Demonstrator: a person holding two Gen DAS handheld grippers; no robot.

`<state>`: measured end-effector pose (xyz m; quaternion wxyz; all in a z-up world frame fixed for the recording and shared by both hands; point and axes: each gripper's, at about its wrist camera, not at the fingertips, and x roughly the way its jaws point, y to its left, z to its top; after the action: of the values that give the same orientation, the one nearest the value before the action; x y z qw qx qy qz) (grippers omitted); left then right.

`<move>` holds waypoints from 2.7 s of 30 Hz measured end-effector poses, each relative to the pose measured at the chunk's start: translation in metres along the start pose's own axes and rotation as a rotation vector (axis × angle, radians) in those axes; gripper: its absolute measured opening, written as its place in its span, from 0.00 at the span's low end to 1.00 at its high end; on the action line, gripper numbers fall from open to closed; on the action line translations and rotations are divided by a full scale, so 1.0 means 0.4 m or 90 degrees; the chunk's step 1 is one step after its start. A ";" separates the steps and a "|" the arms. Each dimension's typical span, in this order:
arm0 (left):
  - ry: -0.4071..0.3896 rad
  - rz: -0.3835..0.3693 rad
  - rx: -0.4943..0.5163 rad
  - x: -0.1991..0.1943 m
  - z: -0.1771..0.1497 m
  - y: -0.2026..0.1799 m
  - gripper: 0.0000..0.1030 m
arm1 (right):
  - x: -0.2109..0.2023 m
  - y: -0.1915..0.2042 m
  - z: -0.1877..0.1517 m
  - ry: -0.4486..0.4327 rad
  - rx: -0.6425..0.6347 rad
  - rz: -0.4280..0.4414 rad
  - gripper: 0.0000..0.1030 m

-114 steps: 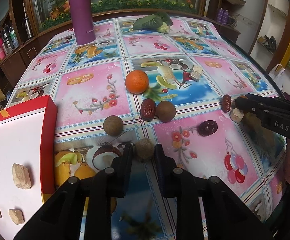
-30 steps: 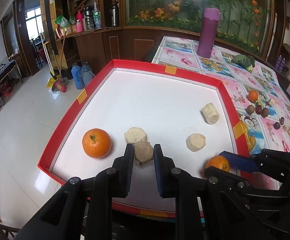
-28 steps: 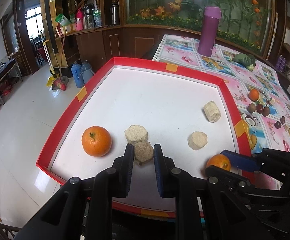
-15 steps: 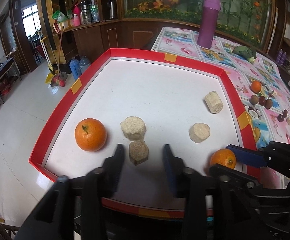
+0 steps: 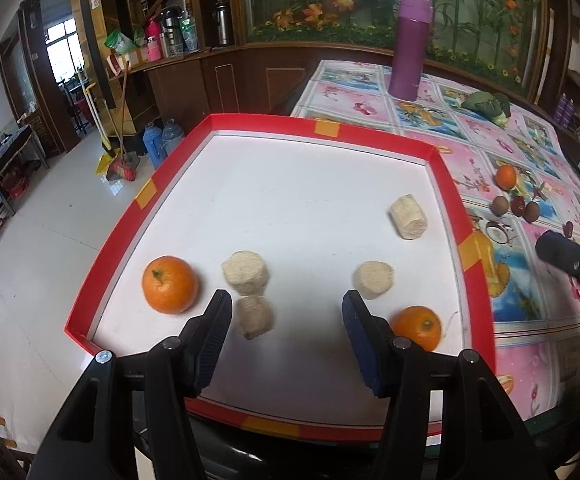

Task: Organize fruits
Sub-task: 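Open both tools to drop the orange and cookie into the tray, then move both tools back over the table toward the red dates, then grasp a brown round nut with the left tool while the right tool grasps a red date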

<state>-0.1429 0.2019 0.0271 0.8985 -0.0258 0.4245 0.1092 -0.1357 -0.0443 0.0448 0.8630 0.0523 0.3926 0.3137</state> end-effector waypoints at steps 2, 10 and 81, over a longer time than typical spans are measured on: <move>-0.003 -0.003 0.010 -0.008 0.006 -0.020 0.56 | -0.020 -0.053 0.007 -0.008 0.023 -0.020 0.44; -0.028 -0.039 0.074 -0.051 0.045 -0.141 0.56 | -0.096 -0.224 -0.004 -0.016 0.074 -0.090 0.44; -0.006 -0.229 0.124 -0.005 0.131 -0.444 0.21 | -0.104 -0.337 0.031 -0.039 0.136 -0.177 0.28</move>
<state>-0.0655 0.0357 0.0539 0.9038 -0.0137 0.4171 -0.0947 -0.0801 -0.1741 0.0349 0.8993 0.0982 0.4005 0.1460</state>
